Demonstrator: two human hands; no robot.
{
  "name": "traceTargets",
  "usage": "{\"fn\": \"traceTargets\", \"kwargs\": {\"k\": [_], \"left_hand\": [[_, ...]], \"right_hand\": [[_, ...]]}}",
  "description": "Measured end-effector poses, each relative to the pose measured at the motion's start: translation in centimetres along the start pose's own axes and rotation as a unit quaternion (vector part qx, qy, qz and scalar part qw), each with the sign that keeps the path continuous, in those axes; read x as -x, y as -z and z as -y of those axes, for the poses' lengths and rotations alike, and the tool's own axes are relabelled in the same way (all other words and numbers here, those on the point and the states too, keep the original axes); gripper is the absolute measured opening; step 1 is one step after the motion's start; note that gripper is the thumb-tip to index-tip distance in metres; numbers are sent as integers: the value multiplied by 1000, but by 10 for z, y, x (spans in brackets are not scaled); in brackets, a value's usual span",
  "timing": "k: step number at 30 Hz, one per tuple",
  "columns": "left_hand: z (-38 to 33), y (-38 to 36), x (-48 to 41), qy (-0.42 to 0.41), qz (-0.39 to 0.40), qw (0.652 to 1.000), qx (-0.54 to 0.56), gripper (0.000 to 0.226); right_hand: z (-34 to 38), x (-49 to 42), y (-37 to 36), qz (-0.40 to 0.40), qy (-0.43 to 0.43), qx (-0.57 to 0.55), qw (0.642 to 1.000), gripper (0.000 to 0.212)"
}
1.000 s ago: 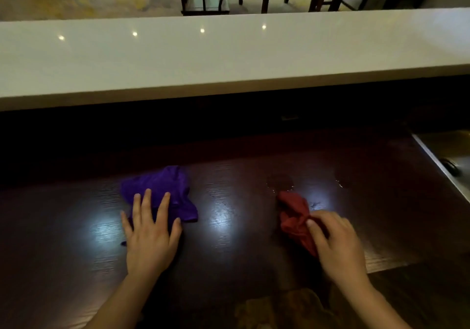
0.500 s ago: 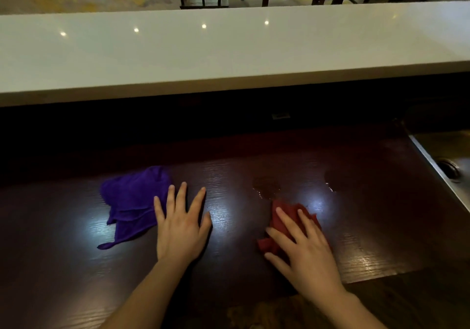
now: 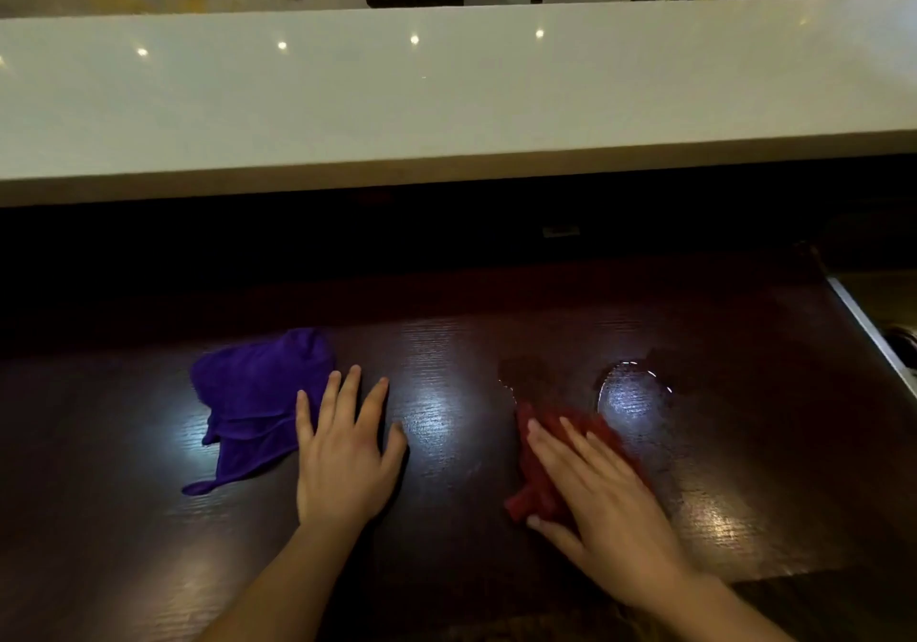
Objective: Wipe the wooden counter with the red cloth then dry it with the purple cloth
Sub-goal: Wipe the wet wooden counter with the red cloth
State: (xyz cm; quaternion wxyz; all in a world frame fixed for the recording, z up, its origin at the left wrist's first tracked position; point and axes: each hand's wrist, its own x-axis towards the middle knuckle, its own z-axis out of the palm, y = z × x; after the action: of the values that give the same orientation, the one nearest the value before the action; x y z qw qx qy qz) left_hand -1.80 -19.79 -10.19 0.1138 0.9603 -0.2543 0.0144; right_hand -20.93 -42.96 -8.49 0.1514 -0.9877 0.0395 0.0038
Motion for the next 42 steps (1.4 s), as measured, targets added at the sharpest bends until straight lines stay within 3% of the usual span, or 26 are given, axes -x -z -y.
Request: {"fn": "traceTargets", "kwargs": {"k": [2, 4, 10, 17, 19, 23, 31, 38, 42], "left_hand": [[0, -2, 0, 0, -6, 1000, 4, 58], [1, -3, 0, 1, -7, 1000, 3, 58], [0, -1, 0, 2, -7, 1000, 2, 56], [0, -1, 1, 1, -4, 1000, -1, 56], [0, -2, 1, 0, -3, 1000, -4, 57], [-1, -1, 0, 2, -1, 1000, -2, 57], [-2, 1, 0, 4, 1, 1000, -2, 57], [-2, 2, 1, 5, 2, 1000, -2, 57], [-3, 3, 1, 8, 7, 1000, -9, 57]], "right_hand": [[-12, 4, 0, -12, -15, 7, 1000, 99], [-22, -12, 4, -31, -87, 6, 996, 108], [-19, -81, 3, -71, -191, -36, 978, 99], [-13, -17, -10, -9, -32, 25, 999, 85], [-25, -23, -7, -19, -56, 34, 998, 83], [-19, -84, 7, -33, -190, 12, 981, 86], [7, -37, -20, -7, -1, 46, 999, 83], [2, -121, -3, -36, -186, 19, 982, 80], [20, -99, -18, -26, -61, 43, 997, 80]]}}
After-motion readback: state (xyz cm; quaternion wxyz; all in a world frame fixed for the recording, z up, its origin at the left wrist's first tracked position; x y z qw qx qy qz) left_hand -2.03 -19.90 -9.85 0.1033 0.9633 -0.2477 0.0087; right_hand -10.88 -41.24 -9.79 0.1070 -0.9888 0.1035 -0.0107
